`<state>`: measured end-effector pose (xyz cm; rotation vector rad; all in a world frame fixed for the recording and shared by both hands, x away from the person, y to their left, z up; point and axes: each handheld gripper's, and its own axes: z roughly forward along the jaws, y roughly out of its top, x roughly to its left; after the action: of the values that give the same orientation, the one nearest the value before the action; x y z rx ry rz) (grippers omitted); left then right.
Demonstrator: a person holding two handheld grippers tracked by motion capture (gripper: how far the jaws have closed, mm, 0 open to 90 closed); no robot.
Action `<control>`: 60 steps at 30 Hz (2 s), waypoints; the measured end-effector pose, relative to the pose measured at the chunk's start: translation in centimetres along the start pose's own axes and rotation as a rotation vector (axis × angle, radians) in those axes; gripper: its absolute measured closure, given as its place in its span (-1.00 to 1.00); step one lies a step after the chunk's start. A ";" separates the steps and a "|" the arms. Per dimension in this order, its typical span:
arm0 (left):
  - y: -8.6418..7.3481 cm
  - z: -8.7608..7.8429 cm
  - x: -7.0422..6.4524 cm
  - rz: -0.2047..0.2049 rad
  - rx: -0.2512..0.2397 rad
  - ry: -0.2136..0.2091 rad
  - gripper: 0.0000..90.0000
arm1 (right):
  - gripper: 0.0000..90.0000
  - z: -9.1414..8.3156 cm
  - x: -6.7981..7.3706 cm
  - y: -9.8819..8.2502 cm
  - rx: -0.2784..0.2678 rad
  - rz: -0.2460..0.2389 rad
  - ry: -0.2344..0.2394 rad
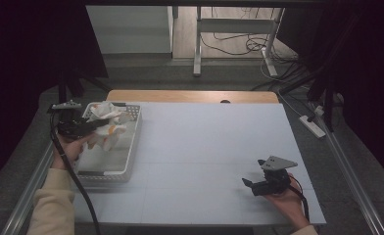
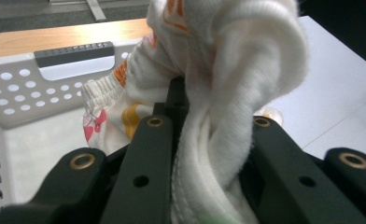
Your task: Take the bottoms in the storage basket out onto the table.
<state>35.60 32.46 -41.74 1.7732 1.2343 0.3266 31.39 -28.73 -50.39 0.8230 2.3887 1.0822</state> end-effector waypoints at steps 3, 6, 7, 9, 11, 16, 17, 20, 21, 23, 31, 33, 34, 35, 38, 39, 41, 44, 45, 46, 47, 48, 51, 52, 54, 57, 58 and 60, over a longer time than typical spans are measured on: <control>0.0 0.0 -0.1 -0.004 -0.013 -0.018 0.76 | -0.82 0.0 0.0 0.0 -0.001 0.000 0.001; 0.0 -0.1 -0.1 -0.006 -0.020 -0.031 0.76 | -0.82 0.0 0.0 0.0 0.000 0.000 0.001; 0.1 -0.1 -0.1 -0.008 -0.029 -0.041 0.76 | -0.82 0.0 0.0 0.0 0.000 0.000 0.001; 0.1 -0.2 -0.2 -0.008 -0.034 -0.048 0.76 | -0.82 0.0 0.0 0.0 0.001 0.001 0.001; 0.1 -0.2 -0.2 -0.007 -0.036 -0.050 0.76 | -0.82 0.0 0.0 0.0 0.001 0.001 0.001; 0.2 -0.4 -0.4 -0.005 -0.046 -0.061 0.76 | -0.82 0.0 0.0 0.0 0.001 -0.001 0.000; 0.2 -0.4 -0.5 -0.005 -0.048 -0.065 0.76 | -0.82 0.0 0.0 0.0 0.000 -0.002 0.001; 0.3 -0.5 -0.6 -0.005 -0.055 -0.071 0.76 | -0.82 0.0 0.0 0.0 0.001 -0.003 0.000; 0.3 -0.5 -0.7 -0.004 -0.059 -0.074 0.76 | -0.82 0.0 0.0 0.0 0.003 -0.004 0.000; 0.4 -0.6 -0.8 -0.001 -0.063 -0.077 0.76 | -0.82 0.0 0.0 0.0 0.003 -0.004 0.000; 0.5 -0.9 -0.8 -0.018 -0.090 -0.118 0.76 | -0.82 0.0 0.0 0.0 0.005 -0.008 0.000; 0.5 -1.0 -0.8 -0.020 -0.097 -0.124 0.76 | -0.82 0.0 0.0 0.0 0.005 -0.007 -0.001; 0.5 -1.0 -0.9 -0.018 -0.098 -0.123 0.76 | -0.82 0.0 0.0 0.0 0.005 -0.007 -0.001; 0.6 -1.1 -1.0 -0.014 -0.098 -0.122 0.76 | -0.82 0.0 0.0 0.0 0.005 -0.007 -0.001; 0.7 -1.1 -1.2 -0.007 -0.102 -0.126 0.76 | -0.82 0.0 0.1 0.0 0.006 -0.008 -0.001; 0.7 -1.2 -1.4 -0.003 -0.103 -0.126 0.76 | -0.82 0.0 0.1 0.0 0.005 -0.009 -0.004; 0.8 -1.2 -1.6 0.002 -0.105 -0.126 0.76 | -0.82 0.0 0.1 0.0 0.003 -0.011 -0.004; 0.9 -1.3 -1.8 0.010 -0.107 -0.127 0.76 | -0.82 0.0 0.1 0.0 0.003 -0.010 -0.003; 0.9 -1.3 -1.9 0.011 -0.108 -0.127 0.76 | -0.82 0.0 0.1 0.0 0.003 -0.009 -0.002; 0.9 -1.3 -2.0 0.013 -0.109 -0.128 0.76 | -0.82 0.0 0.1 0.0 0.003 -0.010 -0.003; 1.0 -1.3 -2.1 0.015 -0.109 -0.126 0.76 | -0.82 0.0 0.1 0.0 0.004 -0.011 -0.004; 1.0 -1.3 -2.1 0.016 -0.110 -0.126 0.76 | -0.82 0.0 0.1 0.0 0.004 -0.011 -0.004; 1.1 -1.4 -2.4 0.025 -0.113 -0.125 0.76 | -0.82 0.0 0.1 0.0 0.003 -0.011 -0.004; 1.1 -1.5 -2.5 0.026 -0.115 -0.125 0.76 | -0.82 0.0 0.1 0.0 0.003 -0.012 -0.004; 1.2 -1.6 -2.7 0.031 -0.121 -0.126 0.76 | -0.82 0.0 0.1 0.0 0.003 -0.011 -0.003; 1.3 -1.7 -3.1 0.036 -0.129 -0.129 0.76 | -0.82 0.0 0.1 0.0 0.004 -0.009 -0.003; 1.3 -1.7 -3.2 0.035 -0.135 -0.141 0.76 | -0.82 0.0 0.1 0.0 0.005 -0.010 -0.003; 1.4 -1.8 -3.4 0.029 -0.148 -0.179 0.76 | -0.82 0.0 0.1 0.0 0.003 -0.012 -0.003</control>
<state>33.73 30.40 -38.75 1.6565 1.0324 0.2623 31.34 -28.65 -50.43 0.8099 2.3903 1.0719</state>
